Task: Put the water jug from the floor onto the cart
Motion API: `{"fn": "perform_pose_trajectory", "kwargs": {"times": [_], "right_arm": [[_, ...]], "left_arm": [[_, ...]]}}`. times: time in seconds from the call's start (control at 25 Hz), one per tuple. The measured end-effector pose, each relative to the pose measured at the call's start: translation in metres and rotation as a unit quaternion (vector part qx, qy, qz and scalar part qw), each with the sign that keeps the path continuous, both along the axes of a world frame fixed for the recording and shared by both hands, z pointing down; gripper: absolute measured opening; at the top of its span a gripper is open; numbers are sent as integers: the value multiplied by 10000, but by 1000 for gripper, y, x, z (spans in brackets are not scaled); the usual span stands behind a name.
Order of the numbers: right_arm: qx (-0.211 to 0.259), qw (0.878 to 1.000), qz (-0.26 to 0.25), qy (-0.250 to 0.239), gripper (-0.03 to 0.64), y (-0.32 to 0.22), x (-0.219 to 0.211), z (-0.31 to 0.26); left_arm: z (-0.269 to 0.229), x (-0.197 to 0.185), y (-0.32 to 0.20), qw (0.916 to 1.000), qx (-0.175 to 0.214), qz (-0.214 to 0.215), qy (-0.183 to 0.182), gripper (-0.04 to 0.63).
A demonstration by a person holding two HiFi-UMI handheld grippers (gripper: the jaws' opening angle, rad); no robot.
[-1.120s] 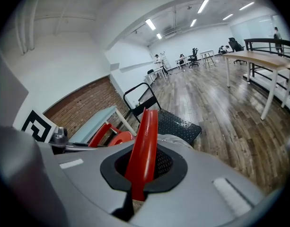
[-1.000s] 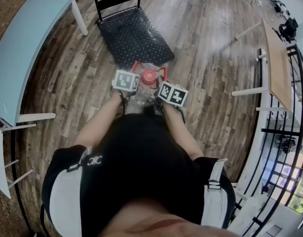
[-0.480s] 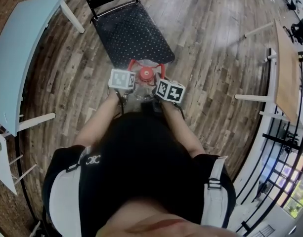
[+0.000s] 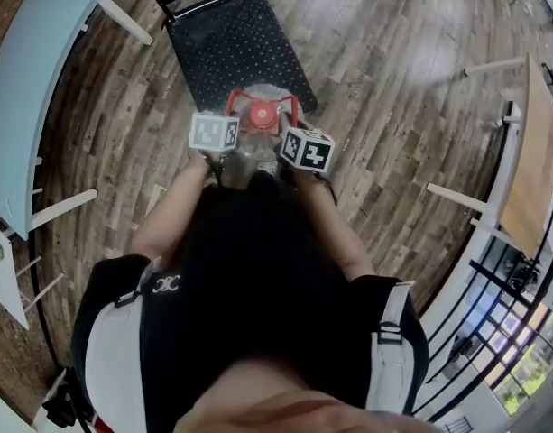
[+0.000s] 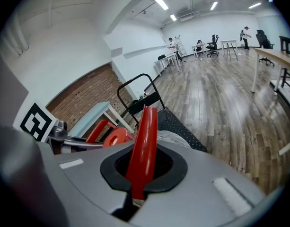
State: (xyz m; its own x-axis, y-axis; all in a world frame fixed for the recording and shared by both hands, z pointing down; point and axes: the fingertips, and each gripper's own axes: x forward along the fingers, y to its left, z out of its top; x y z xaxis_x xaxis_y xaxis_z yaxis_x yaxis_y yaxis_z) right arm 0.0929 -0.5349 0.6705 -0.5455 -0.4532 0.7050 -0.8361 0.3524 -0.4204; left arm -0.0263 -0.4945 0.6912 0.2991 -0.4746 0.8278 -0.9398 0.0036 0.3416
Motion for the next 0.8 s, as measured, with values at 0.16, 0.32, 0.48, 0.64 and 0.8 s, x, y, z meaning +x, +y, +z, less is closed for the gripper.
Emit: {"fn": "perform_pose_trajectory", "kwargs": {"times": [0.16,0.32,0.48,0.64,0.8], "right_arm": [[-18,9997,-114,238,15,-39,4,15],[-109,9987,-229,441,15,-67,0,35],[-98,9974,-337,623,15,-94,-10,50],[-285,9952,-309,884,15,-108,-14,70],[-532,9930,-383,987,15,-115,-20,97]], "left_arm": [[13,3,-34,9999,6,-11,-121,28],[29,-1,-62,9997,-143,-129,-160,28],[43,-10,-87,9996,-195,-180,-125,28],[61,-14,-102,9994,-319,-156,-57,28],[84,-19,-109,9983,-500,-286,44,28]]}}
